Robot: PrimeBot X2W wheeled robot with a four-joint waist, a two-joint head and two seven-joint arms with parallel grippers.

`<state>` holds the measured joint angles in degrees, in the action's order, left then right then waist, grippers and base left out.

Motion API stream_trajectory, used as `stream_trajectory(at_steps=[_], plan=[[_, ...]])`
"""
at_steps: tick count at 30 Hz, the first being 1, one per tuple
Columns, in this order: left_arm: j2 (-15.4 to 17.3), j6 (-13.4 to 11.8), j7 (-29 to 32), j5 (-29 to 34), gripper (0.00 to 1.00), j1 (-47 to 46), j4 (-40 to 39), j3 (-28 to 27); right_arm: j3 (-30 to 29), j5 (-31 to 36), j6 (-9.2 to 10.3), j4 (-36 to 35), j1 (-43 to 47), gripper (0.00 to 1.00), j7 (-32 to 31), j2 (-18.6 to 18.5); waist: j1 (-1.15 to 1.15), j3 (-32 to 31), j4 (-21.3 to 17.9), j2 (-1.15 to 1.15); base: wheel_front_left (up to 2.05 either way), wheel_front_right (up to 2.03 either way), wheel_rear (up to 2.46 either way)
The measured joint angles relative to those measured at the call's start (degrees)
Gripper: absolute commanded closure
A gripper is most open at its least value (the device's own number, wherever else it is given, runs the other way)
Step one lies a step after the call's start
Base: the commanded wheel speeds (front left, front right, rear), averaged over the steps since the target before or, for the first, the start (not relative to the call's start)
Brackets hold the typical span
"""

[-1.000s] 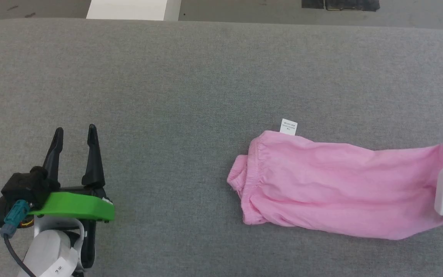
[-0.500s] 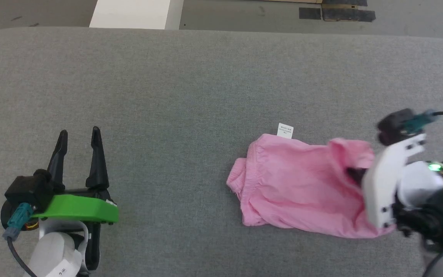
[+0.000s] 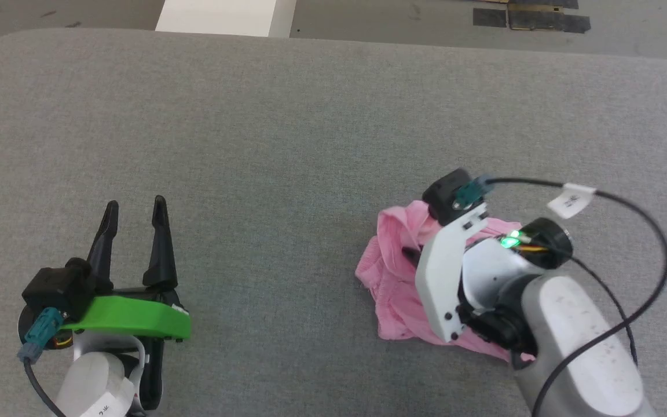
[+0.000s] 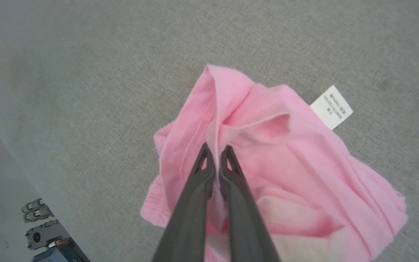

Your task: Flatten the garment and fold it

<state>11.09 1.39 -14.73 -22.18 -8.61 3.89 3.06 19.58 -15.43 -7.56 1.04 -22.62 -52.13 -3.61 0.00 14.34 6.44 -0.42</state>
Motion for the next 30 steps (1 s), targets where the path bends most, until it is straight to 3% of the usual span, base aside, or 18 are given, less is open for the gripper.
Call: stream_trajectory(at_steps=[4,5,6,10,16,21,25,30], plan=[[-0.15,0.27,0.00,0.01,0.00,0.00,0.48,-0.15,1.20,2.15,0.00,7.64,-0.02,1.00,4.10,0.52,0.00,0.56,0.26,0.00,0.00,0.00,0.00],[-0.20,0.36,0.00,0.01,0.00,-0.01,0.69,-0.13,1.97,1.88,0.00,8.96,-0.02,0.77,5.30,0.51,0.00,0.64,0.33,0.00,0.00,0.00,0.00],[-0.25,0.42,0.00,0.01,0.00,-0.01,0.86,-0.13,2.55,1.37,0.00,9.76,-0.10,0.00,5.98,0.47,0.00,0.65,0.38,0.00,0.00,0.00,0.00],[-0.29,0.82,0.00,0.01,0.00,-0.02,1.26,-0.44,5.38,-1.40,0.00,10.04,-2.11,0.00,8.26,0.55,0.00,0.59,0.05,0.00,0.00,0.00,0.00],[-0.23,1.07,0.00,0.09,0.00,-0.03,1.67,-0.77,5.92,-3.61,0.00,2.47,-4.47,0.00,9.71,0.74,0.00,-0.12,-1.33,0.00,0.00,0.00,0.00],[-0.21,1.07,0.00,0.62,0.00,-0.03,1.60,-0.74,-5.31,-0.66,0.00,-4.66,-2.46,0.00,11.57,0.87,0.00,-1.12,-2.52,0.00,0.00,0.00,0.00],[-0.16,1.07,0.00,1.81,0.00,-0.03,1.32,-0.65,-15.37,4.88,0.00,-5.42,4.06,0.00,10.70,0.66,0.00,-1.50,-3.32,0.00,0.00,0.00,0.00],[-0.11,1.11,0.00,2.21,0.00,-0.03,1.22,-0.56,-18.83,5.77,0.00,-3.58,10.06,0.00,9.78,0.58,0.00,-1.02,-3.52,0.00,0.00,0.00,0.00]])
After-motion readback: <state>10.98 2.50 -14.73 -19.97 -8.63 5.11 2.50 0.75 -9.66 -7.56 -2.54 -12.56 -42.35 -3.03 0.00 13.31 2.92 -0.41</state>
